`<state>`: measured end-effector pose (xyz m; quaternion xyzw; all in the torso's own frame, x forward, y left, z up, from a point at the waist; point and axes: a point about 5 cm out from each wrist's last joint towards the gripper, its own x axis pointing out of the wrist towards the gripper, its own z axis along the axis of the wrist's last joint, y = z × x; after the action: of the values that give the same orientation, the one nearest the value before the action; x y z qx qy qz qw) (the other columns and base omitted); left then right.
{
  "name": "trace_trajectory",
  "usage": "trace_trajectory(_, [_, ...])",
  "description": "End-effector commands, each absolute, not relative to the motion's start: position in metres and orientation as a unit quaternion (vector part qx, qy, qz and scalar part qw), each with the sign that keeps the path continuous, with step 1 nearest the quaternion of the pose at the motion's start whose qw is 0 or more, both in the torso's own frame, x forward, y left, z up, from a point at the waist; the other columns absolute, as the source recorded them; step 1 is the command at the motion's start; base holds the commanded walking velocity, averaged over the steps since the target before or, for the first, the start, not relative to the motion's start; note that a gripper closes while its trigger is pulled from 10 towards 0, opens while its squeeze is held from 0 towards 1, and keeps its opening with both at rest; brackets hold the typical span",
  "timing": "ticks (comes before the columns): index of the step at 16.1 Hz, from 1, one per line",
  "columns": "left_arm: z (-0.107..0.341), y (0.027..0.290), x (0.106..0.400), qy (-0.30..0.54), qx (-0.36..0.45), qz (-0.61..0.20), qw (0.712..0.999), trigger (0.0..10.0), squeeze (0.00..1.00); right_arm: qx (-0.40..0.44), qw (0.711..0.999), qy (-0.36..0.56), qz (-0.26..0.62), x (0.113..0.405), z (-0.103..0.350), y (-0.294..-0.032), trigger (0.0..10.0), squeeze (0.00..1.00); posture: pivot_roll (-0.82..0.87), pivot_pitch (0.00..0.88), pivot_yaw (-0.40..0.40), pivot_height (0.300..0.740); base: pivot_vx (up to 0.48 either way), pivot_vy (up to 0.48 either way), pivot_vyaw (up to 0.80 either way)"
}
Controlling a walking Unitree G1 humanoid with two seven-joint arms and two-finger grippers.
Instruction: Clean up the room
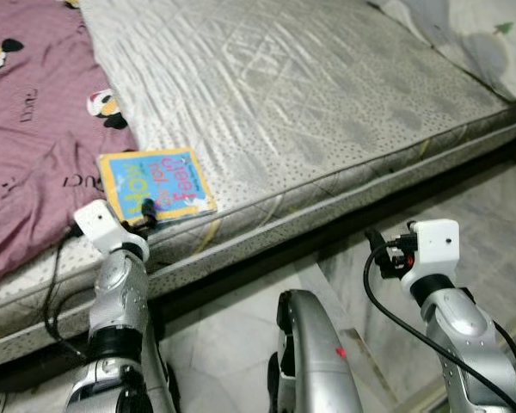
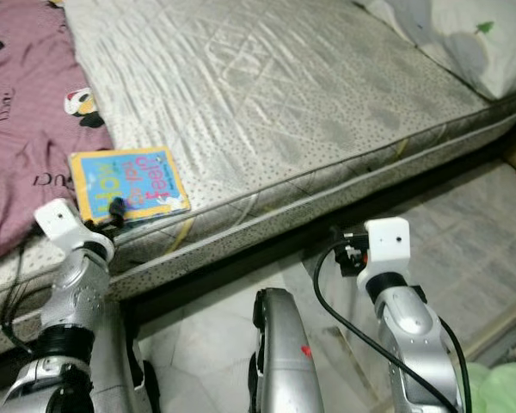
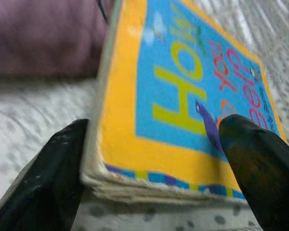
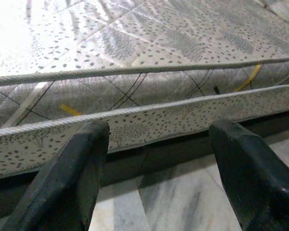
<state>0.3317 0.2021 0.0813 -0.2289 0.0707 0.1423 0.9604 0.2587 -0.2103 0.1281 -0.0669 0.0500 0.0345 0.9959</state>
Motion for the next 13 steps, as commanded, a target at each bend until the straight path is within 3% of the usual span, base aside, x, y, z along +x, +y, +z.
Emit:
trace_trajectory(1, [0.0732, 0.2028, 0.3302, 0.088, -0.248, 0.143, 0.954, 10.0, 0.00, -0.072, 0.996, 0.052, 0.031, 0.2579, 0.1299, -0.2136, 10.0, 0.00, -0.22, 0.222, -0.110, 0.535, 0.000, 0.000, 0.00])
trace_trajectory(5, [0.0659, 0.2052, 0.3306, 0.098, -0.271, 0.143, 0.947, 10.0, 0.00, -0.068, 0.996, 0.047, 0.033, 0.2599, 0.1320, -0.2111, 10.0, 0.00, -0.23, 0.219, -0.108, 0.535, 0.000, 0.000, 0.00])
trace_trajectory(9, [0.0674, 0.2061, 0.3341, 0.088, -0.278, 0.126, 0.948, 10.0, 0.00, -0.064, 0.996, 0.044, 0.038, 0.2601, 0.1322, -0.2079, 10.0, 0.00, -0.23, 0.219, -0.108, 0.505, 0.000, 0.000, 0.00])
trace_trajectory(10, [0.0686, 0.2063, 0.3366, 0.085, -0.284, 0.114, 0.948, 5.5, 0.00, -0.065, 0.996, 0.044, 0.038, 0.2612, 0.1322, -0.2075, 10.0, 0.00, -0.23, 0.218, -0.108, 0.505, 0.000, 0.000, 0.00])
trace_trajectory(11, [0.0688, 0.2061, 0.3375, 0.084, -0.290, 0.108, 0.947, 0.0, 0.00, -0.066, 0.996, 0.044, 0.038, 0.2619, 0.1322, -0.2072, 10.0, 0.00, -0.23, 0.217, -0.108, 0.505, 0.000, 0.000, 0.00])
trace_trajectory(13, [0.0686, 0.2042, 0.3394, 0.083, -0.303, 0.087, 0.945, 0.0, 0.00, -0.066, 0.996, 0.042, 0.038, 0.2635, 0.1330, -0.2064, 10.0, 0.00, -0.23, 0.214, -0.106, 0.505, 0.000, 0.000, 0.00])
